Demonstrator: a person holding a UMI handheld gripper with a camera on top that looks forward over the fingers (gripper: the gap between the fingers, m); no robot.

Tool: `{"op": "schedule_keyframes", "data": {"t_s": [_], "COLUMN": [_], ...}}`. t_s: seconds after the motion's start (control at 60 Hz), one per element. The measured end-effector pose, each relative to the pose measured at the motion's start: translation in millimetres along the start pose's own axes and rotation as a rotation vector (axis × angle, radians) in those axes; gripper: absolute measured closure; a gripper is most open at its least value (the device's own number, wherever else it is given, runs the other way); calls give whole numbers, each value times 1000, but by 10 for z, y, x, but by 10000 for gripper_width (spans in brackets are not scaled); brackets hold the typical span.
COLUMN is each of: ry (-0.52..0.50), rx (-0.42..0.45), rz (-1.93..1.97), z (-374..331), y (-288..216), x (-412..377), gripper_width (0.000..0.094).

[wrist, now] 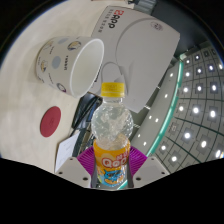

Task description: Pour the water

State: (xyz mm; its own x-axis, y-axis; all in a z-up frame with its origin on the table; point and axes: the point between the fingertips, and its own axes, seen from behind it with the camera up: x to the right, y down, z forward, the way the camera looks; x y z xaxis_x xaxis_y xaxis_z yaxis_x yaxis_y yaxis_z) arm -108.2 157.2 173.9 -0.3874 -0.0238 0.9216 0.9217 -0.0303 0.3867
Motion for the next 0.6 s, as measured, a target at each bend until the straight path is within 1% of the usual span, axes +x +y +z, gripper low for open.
{"op": "schedule_keyframes", "data": {"t_s": [0.067,0.15,0.25,0.283,0.367,0.45,0.533,0.6], "ry": [-16,-63,-83,-86,-132,-197,-292,-370], "rx": [13,40,77,77,86,96,106,96], "rz": [70,235,477,561,781,1015,1246,1416], "z": [-13,-28,-41,-36,-27,30,110,178], "y": [-18,-46,-64,-34,-16,-30,-113,-173], "x": [2,28,184,231,285,242,106,-56], "gripper_width": [517,514,512,510,512,511,512,513]}}
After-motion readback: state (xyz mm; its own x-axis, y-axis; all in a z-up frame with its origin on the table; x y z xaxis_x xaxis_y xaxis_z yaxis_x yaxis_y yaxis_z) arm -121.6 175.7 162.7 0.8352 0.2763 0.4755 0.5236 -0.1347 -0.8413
